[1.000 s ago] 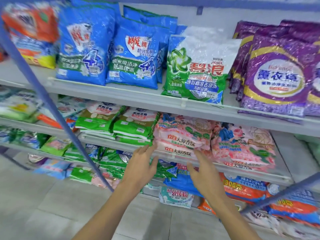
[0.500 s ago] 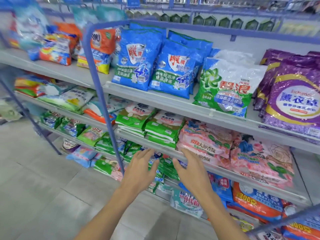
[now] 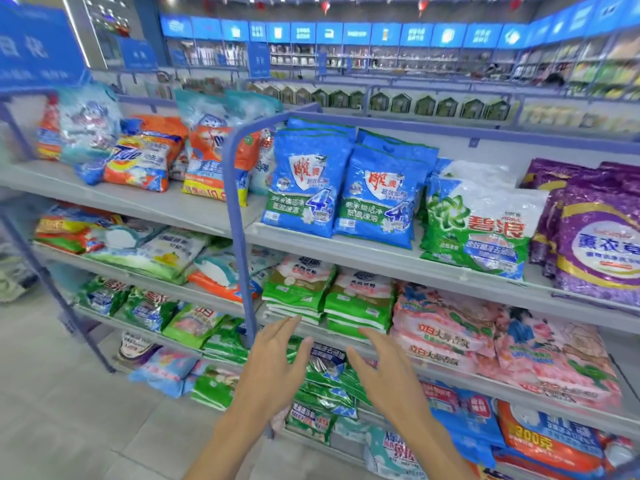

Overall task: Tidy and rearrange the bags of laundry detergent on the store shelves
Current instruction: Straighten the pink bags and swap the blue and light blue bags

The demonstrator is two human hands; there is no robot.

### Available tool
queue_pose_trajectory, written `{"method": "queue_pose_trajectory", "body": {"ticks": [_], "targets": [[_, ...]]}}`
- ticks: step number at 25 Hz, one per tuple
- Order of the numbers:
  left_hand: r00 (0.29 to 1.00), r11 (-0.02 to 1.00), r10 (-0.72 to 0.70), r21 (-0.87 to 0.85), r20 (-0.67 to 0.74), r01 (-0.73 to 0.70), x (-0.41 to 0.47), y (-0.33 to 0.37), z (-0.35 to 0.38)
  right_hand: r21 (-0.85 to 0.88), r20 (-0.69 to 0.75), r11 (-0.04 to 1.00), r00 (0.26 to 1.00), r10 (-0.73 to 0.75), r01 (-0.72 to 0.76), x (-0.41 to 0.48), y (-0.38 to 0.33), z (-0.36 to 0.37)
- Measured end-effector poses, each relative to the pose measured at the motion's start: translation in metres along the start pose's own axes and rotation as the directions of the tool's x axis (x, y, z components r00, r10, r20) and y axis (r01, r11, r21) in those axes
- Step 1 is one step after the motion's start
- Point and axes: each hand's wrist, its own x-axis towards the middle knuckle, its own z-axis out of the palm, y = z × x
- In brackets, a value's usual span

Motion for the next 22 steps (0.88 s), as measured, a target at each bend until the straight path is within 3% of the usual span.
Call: {"method": "queue_pose_trajectory", "body": {"ticks": [7, 13, 22], "targets": [[1.0, 1.0, 0.014, 0.012, -0.025, -0.014, 0.016, -0.069, -0.075, -0.007, -0.008, 0.997, 0.997, -0.079, 0.079, 0.025, -0.09, 0.06], [0.997, 0.998, -0.056, -0.003, -0.057, 0.055, 0.038, -0.124, -0.126, 0.028, 0.076, 0.991, 0.988, -0.131, 0.129, 0.057, -0.166, 0.105], [0.993, 0.997, -0.071, -0.027, -0.094, 0.069, 0.136, -0.198, -0.175, 0.153, 0.055, 0.967, 0.975, -0.216, 0.205, 0.164, -0.253, 0.148]]}}
